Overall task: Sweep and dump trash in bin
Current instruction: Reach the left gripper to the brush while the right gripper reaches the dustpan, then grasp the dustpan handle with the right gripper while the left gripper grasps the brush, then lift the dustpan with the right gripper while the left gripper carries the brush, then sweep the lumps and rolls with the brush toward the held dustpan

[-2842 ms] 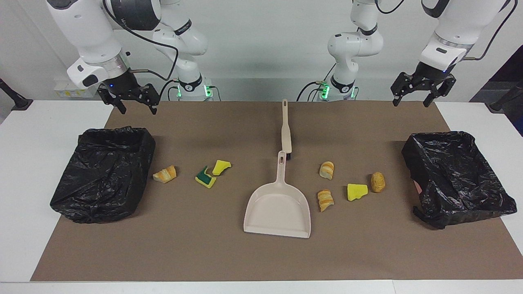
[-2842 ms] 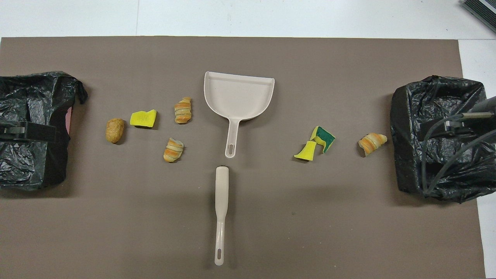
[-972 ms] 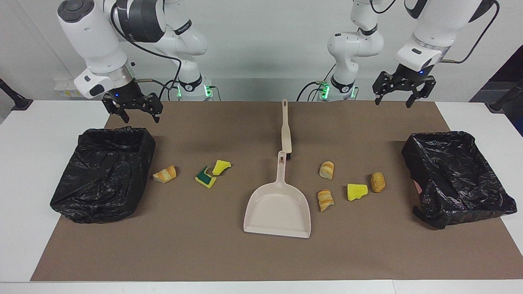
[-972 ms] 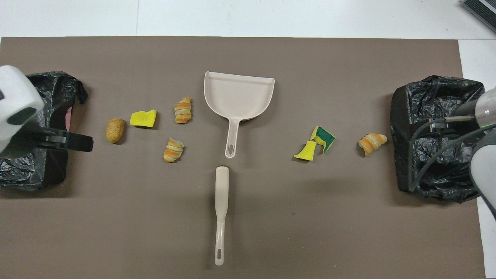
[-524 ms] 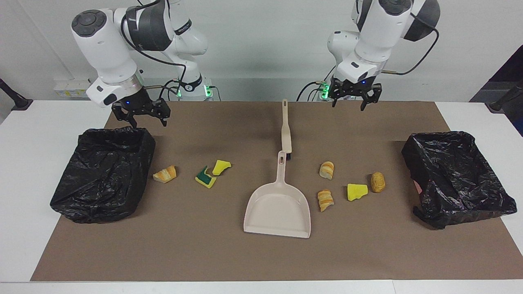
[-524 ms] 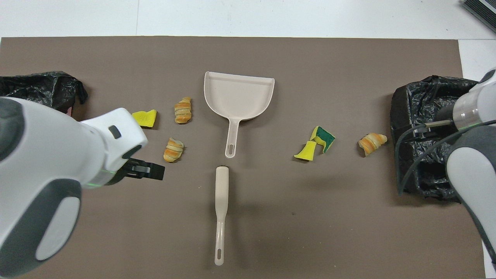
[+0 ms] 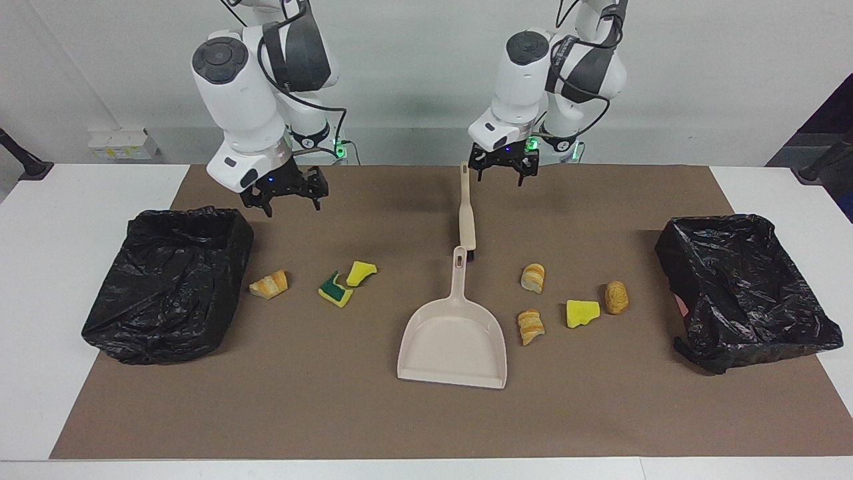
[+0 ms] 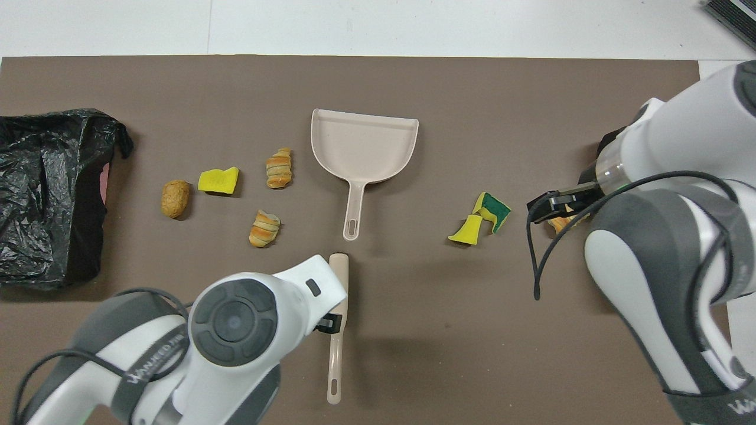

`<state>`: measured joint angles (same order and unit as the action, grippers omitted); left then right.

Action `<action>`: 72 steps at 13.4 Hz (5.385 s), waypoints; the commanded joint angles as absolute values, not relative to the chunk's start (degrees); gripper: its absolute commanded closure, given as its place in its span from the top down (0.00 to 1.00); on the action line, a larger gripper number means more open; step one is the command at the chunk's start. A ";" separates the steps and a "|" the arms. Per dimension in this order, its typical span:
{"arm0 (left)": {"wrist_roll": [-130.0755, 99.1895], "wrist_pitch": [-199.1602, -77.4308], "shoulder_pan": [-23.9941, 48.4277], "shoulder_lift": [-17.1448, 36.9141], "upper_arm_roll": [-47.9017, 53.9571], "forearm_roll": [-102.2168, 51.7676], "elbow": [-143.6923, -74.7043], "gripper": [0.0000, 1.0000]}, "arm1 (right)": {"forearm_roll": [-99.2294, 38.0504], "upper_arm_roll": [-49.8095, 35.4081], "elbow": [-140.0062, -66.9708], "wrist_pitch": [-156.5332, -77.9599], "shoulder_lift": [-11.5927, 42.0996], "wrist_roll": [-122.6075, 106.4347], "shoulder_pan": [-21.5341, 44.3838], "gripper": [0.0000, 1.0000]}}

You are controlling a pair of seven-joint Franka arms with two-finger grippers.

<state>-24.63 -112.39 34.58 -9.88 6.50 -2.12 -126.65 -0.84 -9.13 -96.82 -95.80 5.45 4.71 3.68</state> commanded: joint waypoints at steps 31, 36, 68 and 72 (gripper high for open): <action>-18.13 -113.48 27.98 -17.30 4.66 -2.11 -139.48 0.00 | -2.37 -8.97 -81.56 -119.17 33.92 39.29 26.27 0.69; -11.98 -108.28 14.01 -17.58 4.66 1.76 -133.78 0.00 | 0.26 -9.05 -81.65 -119.79 34.54 39.29 26.98 0.52; -9.75 -115.93 8.27 5.01 4.92 -2.72 -118.91 0.00 | 10.37 -9.58 -92.81 -108.37 23.47 -50.98 19.69 0.00; -11.07 -118.64 8.87 -0.16 5.18 -2.64 -128.38 0.00 | 10.46 -9.58 -92.81 -108.28 23.55 -50.98 20.12 0.00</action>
